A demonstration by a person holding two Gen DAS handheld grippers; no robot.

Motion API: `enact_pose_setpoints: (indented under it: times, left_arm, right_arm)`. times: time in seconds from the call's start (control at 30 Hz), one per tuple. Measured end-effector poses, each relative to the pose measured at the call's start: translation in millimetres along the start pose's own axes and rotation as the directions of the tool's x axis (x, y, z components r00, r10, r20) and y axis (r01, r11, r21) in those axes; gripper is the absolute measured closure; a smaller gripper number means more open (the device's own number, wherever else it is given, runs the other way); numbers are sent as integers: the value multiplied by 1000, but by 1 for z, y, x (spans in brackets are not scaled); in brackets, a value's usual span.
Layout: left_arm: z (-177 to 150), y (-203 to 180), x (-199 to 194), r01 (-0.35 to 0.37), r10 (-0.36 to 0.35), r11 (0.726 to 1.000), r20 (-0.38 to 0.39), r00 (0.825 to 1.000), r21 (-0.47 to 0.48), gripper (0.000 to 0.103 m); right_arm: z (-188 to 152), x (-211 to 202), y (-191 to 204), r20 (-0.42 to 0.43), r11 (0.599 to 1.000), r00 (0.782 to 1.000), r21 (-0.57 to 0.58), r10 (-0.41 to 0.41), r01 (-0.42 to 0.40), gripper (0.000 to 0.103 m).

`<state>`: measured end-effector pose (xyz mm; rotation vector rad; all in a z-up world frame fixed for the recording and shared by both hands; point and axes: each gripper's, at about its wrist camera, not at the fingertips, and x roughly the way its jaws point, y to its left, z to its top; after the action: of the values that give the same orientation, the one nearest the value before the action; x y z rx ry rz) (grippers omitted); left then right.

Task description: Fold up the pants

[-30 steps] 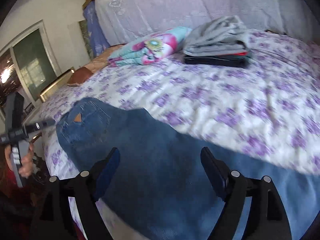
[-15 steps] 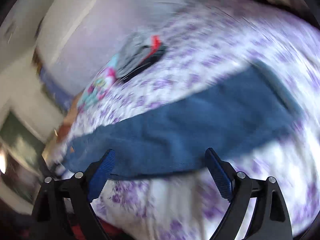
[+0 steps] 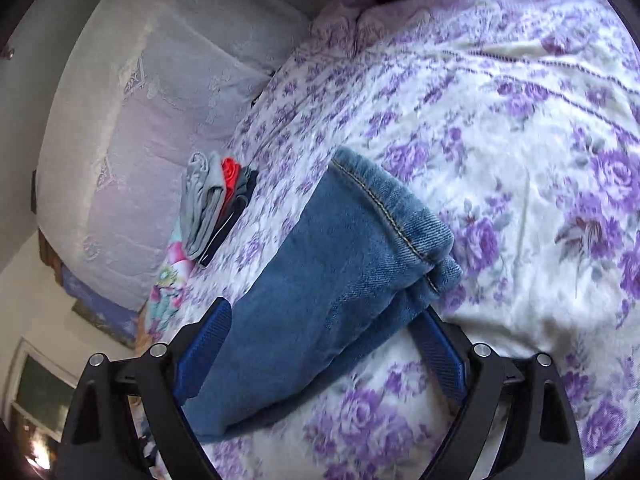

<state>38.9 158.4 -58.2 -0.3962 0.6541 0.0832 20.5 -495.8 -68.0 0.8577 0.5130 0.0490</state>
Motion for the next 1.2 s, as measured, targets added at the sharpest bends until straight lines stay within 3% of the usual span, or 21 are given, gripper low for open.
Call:
enact_pose_setpoints:
  times: [0.1, 0.17, 0.23, 0.33, 0.47, 0.53, 0.63, 0.7, 0.83, 0.97, 1.03, 1.1, 1.2]
  left_arm:
    - [-1, 1, -2, 3, -3, 1000, 3, 1000, 0, 4]
    - [-1, 1, -2, 3, -3, 1000, 4, 1000, 0, 4]
    - [-2, 1, -2, 3, -3, 1000, 5, 1000, 0, 4]
    - [-2, 0, -3, 2, -2, 1000, 8, 1000, 0, 4]
    - [-3, 0, -3, 2, -2, 1000, 8, 1000, 0, 4]
    - [-2, 0, -3, 4, -4, 1000, 10, 1000, 0, 4]
    - [-2, 0, -4, 4, -4, 1000, 8, 1000, 3, 4]
    - [-1, 0, -4, 8, -8, 1000, 10, 1000, 3, 4]
    - [-3, -1, -6, 11, -11, 1000, 15, 1000, 2, 5]
    - [-3, 0, -6, 18, -18, 1000, 19, 1000, 4, 5]
    - [-3, 0, -6, 19, -19, 1000, 20, 1000, 5, 5]
    - [-3, 0, -6, 21, -21, 1000, 22, 1000, 5, 5]
    - [-4, 0, -6, 24, -24, 1000, 25, 999, 5, 5]
  right_arm:
    - [-1, 0, -1, 62, 997, 996, -49, -56, 59, 27]
    - [1, 2, -5, 100, 996, 992, -41, -80, 85, 55]
    - [5, 4, -15, 119, 998, 991, -7, -63, 64, 71]
    - [6, 0, -15, 146, 999, 989, -4, -32, 33, 78]
    - [7, -11, 23, 210, 983, 977, -166, -39, 75, 82]
    - [3, -15, 54, 258, 951, 965, -285, -42, 117, 82]
    - [-22, -9, 114, 317, 821, 947, -529, -46, 217, 82]
    - [-54, 2, 158, 331, 682, 943, -686, -20, 255, 83]
    - [-117, 33, 211, 252, 457, 967, -865, 44, 205, 83]
    - [-156, 65, 233, 120, 370, 992, -924, 47, 94, 84]
    - [-177, 77, 242, 92, 276, 996, -958, 14, 85, 84]
    - [-192, 73, 248, 82, 214, 996, -974, 24, 75, 85]
    - [-201, 66, 251, 74, 198, 997, -978, 32, 66, 85]
